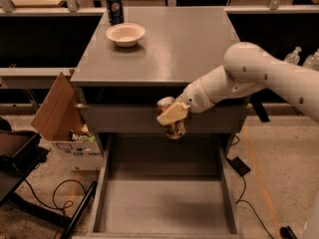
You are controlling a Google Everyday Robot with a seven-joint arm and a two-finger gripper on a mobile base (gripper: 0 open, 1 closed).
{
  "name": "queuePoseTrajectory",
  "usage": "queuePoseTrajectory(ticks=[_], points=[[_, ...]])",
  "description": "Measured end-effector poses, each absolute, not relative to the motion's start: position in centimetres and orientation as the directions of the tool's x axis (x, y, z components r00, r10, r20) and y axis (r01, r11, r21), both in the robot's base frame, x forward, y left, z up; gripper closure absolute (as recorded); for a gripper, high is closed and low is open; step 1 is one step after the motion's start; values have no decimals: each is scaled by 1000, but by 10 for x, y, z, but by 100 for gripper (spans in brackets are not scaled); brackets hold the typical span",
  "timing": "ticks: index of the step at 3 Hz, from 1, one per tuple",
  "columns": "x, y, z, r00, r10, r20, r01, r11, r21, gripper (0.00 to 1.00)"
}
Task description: Pick orange can from middle drawer and place on counter
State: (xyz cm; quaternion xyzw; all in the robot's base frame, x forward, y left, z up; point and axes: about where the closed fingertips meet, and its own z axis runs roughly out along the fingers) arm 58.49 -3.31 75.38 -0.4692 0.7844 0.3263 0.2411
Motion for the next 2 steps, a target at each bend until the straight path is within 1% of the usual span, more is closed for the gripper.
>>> queuePoseTrajectory(ticks=[1, 2], points=[[605, -57, 840, -490, -534, -689, -858, 432, 277, 100], [636, -76, 893, -535, -445, -718, -792, 559, 244, 100]])
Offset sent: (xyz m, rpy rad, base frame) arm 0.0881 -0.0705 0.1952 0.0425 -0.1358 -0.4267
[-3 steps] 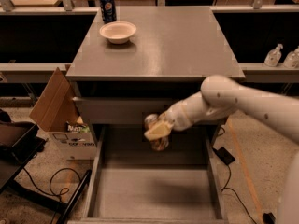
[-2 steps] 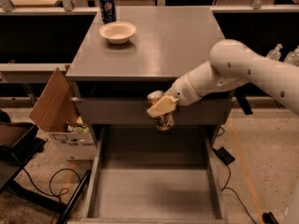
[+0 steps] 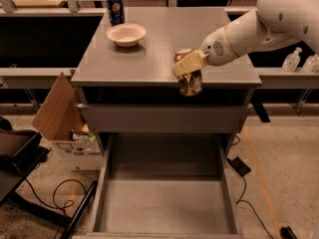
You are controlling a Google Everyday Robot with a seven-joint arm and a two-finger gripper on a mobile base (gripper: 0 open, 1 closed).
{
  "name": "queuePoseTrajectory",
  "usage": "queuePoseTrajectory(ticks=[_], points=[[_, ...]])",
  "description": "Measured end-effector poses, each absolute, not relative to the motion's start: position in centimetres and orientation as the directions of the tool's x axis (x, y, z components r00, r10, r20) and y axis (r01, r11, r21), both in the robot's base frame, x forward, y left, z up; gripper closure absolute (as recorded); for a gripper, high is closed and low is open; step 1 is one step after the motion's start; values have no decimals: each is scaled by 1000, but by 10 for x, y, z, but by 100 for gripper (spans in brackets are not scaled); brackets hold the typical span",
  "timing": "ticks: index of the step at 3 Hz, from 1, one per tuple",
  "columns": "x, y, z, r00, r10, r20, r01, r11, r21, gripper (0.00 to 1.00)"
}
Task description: Pick orange can from middle drawer and place on counter
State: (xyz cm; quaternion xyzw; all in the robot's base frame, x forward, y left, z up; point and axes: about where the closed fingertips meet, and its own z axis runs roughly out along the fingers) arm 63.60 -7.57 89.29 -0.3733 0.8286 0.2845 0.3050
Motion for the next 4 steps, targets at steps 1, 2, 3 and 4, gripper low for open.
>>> queuePoseTrajectory(ticks=[1, 2, 3, 4], points=[[673, -87, 892, -551, -367, -749, -711, 677, 192, 100], [691, -90, 877, -534, -345, -772, -673, 726, 142, 100], [692, -90, 880, -531, -344, -774, -671, 728, 137, 100], [705, -101, 882, -485, -324, -813, -630, 773, 68, 100]])
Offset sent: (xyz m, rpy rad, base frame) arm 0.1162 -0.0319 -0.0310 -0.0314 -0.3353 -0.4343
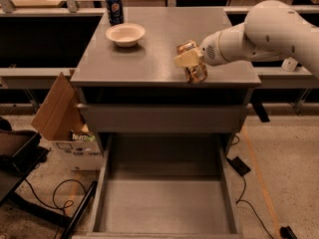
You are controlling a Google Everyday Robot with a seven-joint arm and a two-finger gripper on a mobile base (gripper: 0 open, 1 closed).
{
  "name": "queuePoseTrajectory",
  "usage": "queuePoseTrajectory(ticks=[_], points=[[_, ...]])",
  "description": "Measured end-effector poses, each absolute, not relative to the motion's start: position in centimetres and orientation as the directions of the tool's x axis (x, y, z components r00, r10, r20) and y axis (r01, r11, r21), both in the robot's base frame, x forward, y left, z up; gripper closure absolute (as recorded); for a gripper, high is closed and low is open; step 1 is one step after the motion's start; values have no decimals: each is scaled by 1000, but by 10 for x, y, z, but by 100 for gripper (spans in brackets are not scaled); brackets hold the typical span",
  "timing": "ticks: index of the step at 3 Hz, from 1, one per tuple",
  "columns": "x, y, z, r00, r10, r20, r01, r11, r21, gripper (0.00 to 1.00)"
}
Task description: Pick orange can from middle drawer and place on counter
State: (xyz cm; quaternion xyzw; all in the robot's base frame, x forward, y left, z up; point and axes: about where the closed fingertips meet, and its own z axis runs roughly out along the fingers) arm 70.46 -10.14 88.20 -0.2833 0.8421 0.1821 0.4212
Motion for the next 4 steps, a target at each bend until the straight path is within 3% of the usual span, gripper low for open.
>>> queuePoseTrajectory(ticks=[2, 4], points=[[720, -106, 891, -449, -292, -844, -596, 802, 40, 100], [723, -176, 960, -400, -175, -900, -460, 887, 32, 100]])
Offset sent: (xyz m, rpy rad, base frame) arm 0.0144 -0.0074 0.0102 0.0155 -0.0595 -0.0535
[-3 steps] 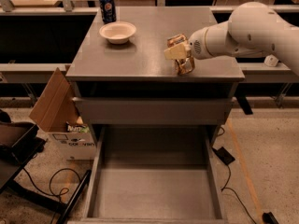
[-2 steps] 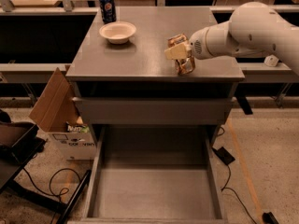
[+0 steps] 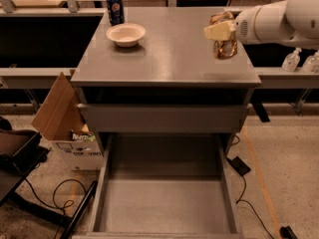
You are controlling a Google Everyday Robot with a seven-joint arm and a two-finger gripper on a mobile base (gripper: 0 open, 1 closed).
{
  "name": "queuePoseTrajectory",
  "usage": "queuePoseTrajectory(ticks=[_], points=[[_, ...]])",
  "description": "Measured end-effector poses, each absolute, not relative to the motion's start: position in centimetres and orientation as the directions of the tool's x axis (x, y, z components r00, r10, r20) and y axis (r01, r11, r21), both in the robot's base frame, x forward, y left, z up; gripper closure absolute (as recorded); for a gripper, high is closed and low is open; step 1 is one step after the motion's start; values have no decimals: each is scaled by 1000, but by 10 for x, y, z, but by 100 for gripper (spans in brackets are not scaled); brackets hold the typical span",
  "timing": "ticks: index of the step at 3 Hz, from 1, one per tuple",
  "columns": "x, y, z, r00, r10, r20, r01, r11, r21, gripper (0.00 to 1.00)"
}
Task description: Pick orange can from middle drawer and place on counter
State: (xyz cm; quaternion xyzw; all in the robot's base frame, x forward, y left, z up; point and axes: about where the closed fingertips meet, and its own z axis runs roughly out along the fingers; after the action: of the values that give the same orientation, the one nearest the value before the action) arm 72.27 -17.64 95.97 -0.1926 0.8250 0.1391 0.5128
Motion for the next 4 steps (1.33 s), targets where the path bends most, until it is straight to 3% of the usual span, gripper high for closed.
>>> queuePoseTrajectory(ticks=[1, 2, 4], points=[[740, -198, 980, -349, -70, -935, -414, 906, 86, 100], [763, -178, 983, -297, 3, -955, -410, 903, 130, 100], [793, -97, 975, -180, 6, -984, -415, 906, 82, 100]])
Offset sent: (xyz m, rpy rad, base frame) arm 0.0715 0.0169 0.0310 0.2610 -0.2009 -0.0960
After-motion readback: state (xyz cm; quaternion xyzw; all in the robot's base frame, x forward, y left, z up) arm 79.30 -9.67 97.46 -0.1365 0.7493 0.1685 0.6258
